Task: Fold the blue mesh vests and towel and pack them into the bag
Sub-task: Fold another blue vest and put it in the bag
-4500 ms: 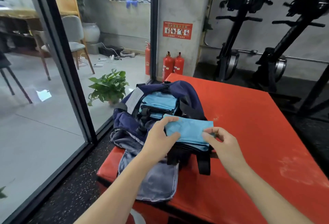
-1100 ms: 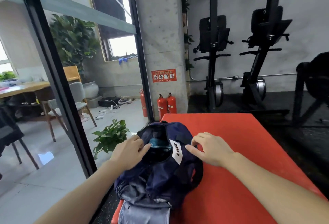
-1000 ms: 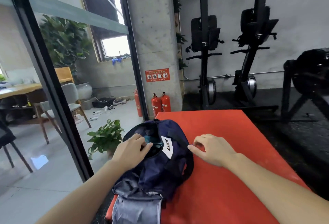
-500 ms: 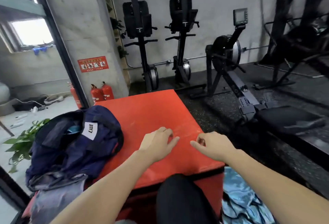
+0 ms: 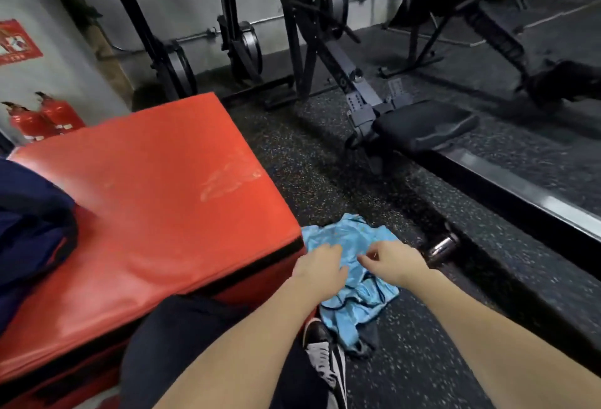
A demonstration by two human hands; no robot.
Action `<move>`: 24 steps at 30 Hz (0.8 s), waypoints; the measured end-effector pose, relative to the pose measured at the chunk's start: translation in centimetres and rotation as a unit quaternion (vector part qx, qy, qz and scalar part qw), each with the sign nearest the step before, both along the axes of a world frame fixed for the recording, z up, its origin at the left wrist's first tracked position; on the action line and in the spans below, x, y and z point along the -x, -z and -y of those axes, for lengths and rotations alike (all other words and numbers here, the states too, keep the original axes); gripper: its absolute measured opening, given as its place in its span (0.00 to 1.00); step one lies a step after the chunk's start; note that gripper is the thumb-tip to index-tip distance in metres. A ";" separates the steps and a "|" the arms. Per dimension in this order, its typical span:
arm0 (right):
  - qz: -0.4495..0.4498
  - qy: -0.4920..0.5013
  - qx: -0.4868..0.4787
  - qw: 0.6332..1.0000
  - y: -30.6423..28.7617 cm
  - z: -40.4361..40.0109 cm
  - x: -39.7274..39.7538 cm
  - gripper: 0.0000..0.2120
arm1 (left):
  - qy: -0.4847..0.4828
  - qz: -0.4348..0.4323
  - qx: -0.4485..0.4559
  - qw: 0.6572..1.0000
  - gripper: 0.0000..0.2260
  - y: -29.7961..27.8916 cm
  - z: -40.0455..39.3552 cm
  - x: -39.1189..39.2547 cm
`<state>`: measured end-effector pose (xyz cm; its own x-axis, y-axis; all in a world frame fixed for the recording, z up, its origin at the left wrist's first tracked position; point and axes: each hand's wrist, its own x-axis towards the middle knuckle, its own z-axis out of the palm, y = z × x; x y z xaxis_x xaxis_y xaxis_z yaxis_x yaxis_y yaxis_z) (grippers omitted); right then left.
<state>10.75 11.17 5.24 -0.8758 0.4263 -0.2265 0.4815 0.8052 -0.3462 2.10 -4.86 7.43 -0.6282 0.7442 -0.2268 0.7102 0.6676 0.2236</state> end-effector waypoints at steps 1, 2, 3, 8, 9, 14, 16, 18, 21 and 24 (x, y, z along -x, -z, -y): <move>0.012 0.005 0.010 1.000 1.3 -0.6 -0.2 0.19 | -0.001 0.011 0.012 1.000 0.17 1.3 -0.7 0.0; 0.022 0.011 0.021 0.999 2.6 -1.1 -0.4 0.18 | -0.001 0.018 0.024 1.000 0.17 2.4 -1.4 0.1; 0.032 0.018 0.031 0.999 3.9 -1.6 -0.5 0.18 | -0.002 0.027 0.036 0.999 0.17 3.6 -2.0 0.3; 0.067 0.038 0.085 0.993 9.6 -3.4 -0.2 0.12 | -0.013 0.078 0.068 0.995 0.11 8.9 -4.6 1.7; 0.074 0.040 0.092 0.992 10.7 -3.6 0.1 0.10 | -0.014 0.086 0.076 0.993 0.10 10.0 -4.9 2.1; 0.085 0.048 0.132 0.986 16.3 -3.7 2.6 0.15 | -0.020 0.113 0.110 0.987 0.10 14.8 -5.7 3.7; 0.080 0.048 0.158 0.983 18.1 -3.4 3.6 0.17 | -0.028 0.122 0.119 0.985 0.10 16.1 -5.7 4.3; 0.077 0.048 0.169 0.981 19.5 -3.2 4.4 0.19 | -0.039 0.131 0.119 0.983 0.09 17.1 -5.8 4.9; 0.077 0.048 0.164 0.982 20.9 -3.3 5.4 0.14 | -0.052 0.141 0.110 0.982 0.09 18.2 -6.0 5.3; 0.070 0.055 0.165 0.982 21.3 -3.5 5.9 0.06 | -0.068 0.155 0.089 0.982 0.10 18.3 -6.1 5.5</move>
<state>4.87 14.69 -16.07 -0.7787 0.4000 -0.4833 0.6212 0.5997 -0.5044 -3.37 1.20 -10.92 -0.5998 0.5894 -0.5412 0.5272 0.7999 0.2869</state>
